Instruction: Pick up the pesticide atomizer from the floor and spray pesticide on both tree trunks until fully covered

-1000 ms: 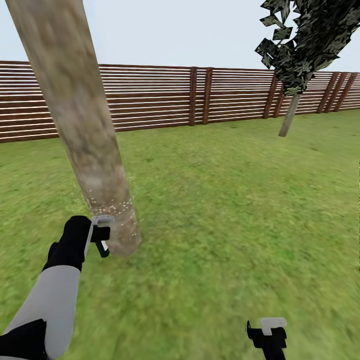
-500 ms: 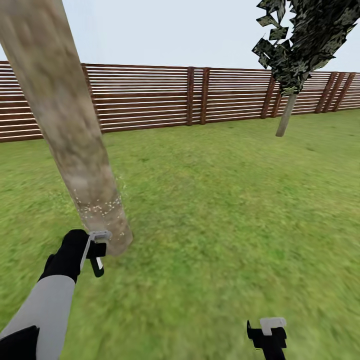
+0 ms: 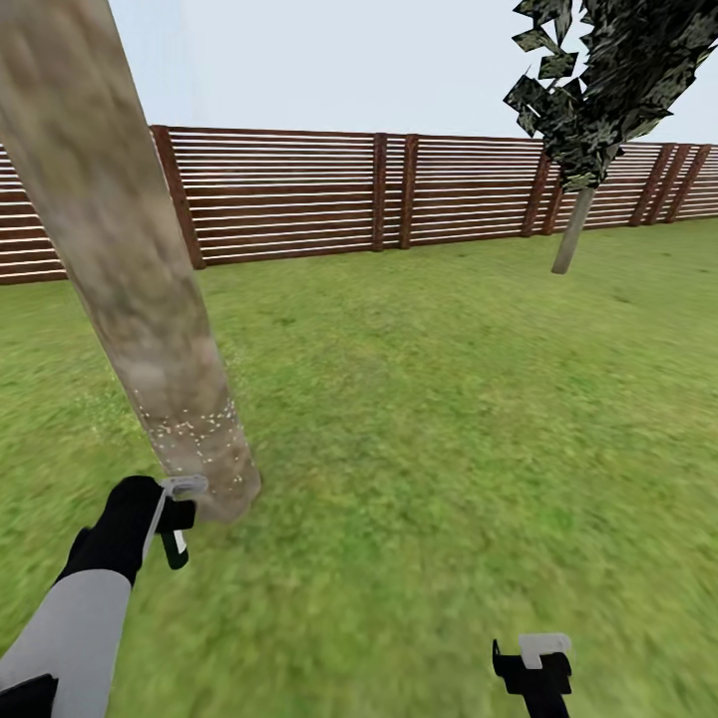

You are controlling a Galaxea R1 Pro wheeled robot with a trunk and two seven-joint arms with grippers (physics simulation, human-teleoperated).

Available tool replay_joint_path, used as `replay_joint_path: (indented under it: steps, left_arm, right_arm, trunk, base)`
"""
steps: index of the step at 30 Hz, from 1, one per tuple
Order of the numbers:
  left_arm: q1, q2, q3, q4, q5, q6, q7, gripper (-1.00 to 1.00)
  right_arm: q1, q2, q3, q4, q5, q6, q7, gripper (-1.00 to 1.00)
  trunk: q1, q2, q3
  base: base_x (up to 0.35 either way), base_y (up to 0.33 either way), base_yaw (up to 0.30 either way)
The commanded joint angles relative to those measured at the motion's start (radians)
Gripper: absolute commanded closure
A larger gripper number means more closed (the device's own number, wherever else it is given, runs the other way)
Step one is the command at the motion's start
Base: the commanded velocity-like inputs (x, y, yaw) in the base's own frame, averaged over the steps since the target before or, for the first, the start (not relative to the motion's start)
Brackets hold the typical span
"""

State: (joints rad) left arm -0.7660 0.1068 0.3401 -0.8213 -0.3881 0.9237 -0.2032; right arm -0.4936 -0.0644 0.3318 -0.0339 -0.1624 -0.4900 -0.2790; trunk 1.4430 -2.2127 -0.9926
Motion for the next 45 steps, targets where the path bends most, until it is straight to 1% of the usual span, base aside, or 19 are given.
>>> replay_joint_path:
  steps: [1,6,8,11,15,16,18,20,23,24,25,27,30,31,35,37,39,41,45]
  left_arm:
    - [0.005,0.002,0.002,-0.001,-0.009,0.003,-0.01,1.0]
    - [0.067,-0.002,0.002,0.004,-0.007,-0.058,-0.015,1.0]
    - [0.125,-0.002,0.002,0.012,-0.006,-0.105,-0.022,1.0]
    - [0.203,0.003,0.002,0.047,-0.004,-0.29,-0.027,1.0]
    - [0.268,0.02,-0.013,0.233,-0.022,-0.625,-0.051,1.0]
    - [0.276,0.036,-0.027,0.264,-0.051,-0.694,-0.106,1.0]
    - [0.283,0.08,-0.052,0.29,-0.141,-0.824,-0.333,1.0]
    - [0.283,0.112,-0.058,0.287,-0.214,-0.939,-0.562,1.0]
    - [0.272,0.125,-0.059,0.282,-0.272,-0.979,-0.744,1.0]
    - [0.273,0.124,-0.059,0.281,-0.298,-0.982,-0.779,1.0]
    - [0.271,0.115,-0.059,0.28,-0.349,-0.984,-0.807,1.0]
    - [0.268,0.092,-0.062,0.279,-0.394,-0.986,-0.819,1.0]
    - [0.266,0.063,-0.17,0.277,-0.421,-0.978,-0.819,1.0]
    - [0.266,0.052,-0.185,0.277,-0.424,-0.976,-0.819,1.0]
    - [0.25,0.003,-0.214,0.277,-0.439,-0.972,-0.817,1.0]
    - [0.243,-0.034,-0.241,0.277,-0.464,-0.97,-0.817,1.0]
    - [0.242,-0.063,-0.256,0.277,-0.48,-0.971,-0.817,1.0]
    - [0.241,-0.085,-0.282,0.278,-0.501,-0.97,-0.817,1.0]
    - [0.241,-0.13,-0.289,0.279,-0.524,-0.971,-0.817,1.0]
  right_arm:
    - [0.0,0.0,0.009,0.0,-0.009,-0.003,-0.002,-1.0]
    - [0.0,0.0,0.009,0.0,-0.009,-0.002,-0.003,-1.0]
    - [0.0,0.0,0.009,0.0,-0.009,-0.003,-0.003,-1.0]
    - [0.0,0.0,0.009,0.0,-0.009,-0.002,-0.003,-1.0]
    - [0.0,0.001,0.011,-0.002,-0.006,-0.002,0.005,-1.0]
    - [0.0,0.001,0.014,-0.005,0.0,-0.002,0.02,-1.0]
    - [-0.001,-0.01,0.013,-0.017,0.039,-0.002,0.147,-1.0]
    - [-0.001,-0.062,0.013,-0.105,0.109,0.0,0.385,-1.0]
    - [-0.004,-0.097,0.012,-0.201,0.22,0.005,0.634,-1.0]
    - [-0.006,-0.098,0.012,-0.208,0.248,0.008,0.661,-1.0]
    - [-0.01,-0.099,0.011,-0.24,0.323,0.019,0.704,-1.0]
    - [-0.011,-0.095,0.01,-0.303,0.372,0.029,0.776,-1.0]
    - [-0.013,-0.086,0.013,-0.396,0.383,0.132,0.9,-1.0]
    - [-0.014,-0.085,0.013,-0.42,0.391,0.151,0.924,1.0]
    - [-0.015,-0.061,0.013,-0.464,0.443,0.172,0.994,1.0]
    - [-0.016,-0.018,0.013,-0.473,0.524,0.174,1.006,1.0]
    - [-0.017,0.012,0.013,-0.482,0.566,0.174,1.008,1.0]
    - [-0.017,0.031,0.013,-0.531,0.576,0.176,1.046,1.0]
    - [-0.017,0.065,0.013,-0.572,0.578,0.178,1.088,1.0]
  trunk:
    - [0.0,0.0,-0.001]
    - [0.0,0.0,-0.001]
    - [0.0,0.0,-0.001]
    - [0.0,0.0,-0.001]
    - [0.0,0.0,-0.001]
    - [0.0,0.0,-0.001]
    - [0.0,0.0,-0.001]
    - [0.0,0.0,-0.001]
    - [0.0,0.0,-0.001]
    - [0.0,0.0,-0.001]
    - [0.0,0.0,-0.001]
    - [0.0,0.0,-0.001]
    - [0.0,0.0,-0.001]
    - [0.0,0.0,-0.001]
    - [0.0,0.0,-0.001]
    - [0.0,0.0,-0.001]
    - [0.0,0.0,-0.001]
    - [0.0,0.0,-0.001]
    - [0.0,0.0,-0.001]
  base:
    - [0.014,0.0,0.0]
    - [-0.139,0.024,0.0]
    - [-0.322,0.072,0.0]
    - [-0.333,0.043,0.0]
    - [-0.335,0.003,0.0]
    - [-0.335,0.0,0.0]
    - [-0.335,0.0,0.0]
    - [-0.335,0.0,0.0]
    - [-0.226,0.0,0.0]
    - [-0.065,0.0,0.0]
    - [-0.021,0.0,0.0]
    - [-0.006,0.0,0.0]
    - [0.0,0.0,0.0]
    - [0.0,0.0,0.0]
    - [0.0,0.0,0.0]
    - [0.0,0.0,0.0]
    - [0.0,0.0,0.0]
    - [0.0,0.0,0.0]
    - [0.0,0.0,0.0]
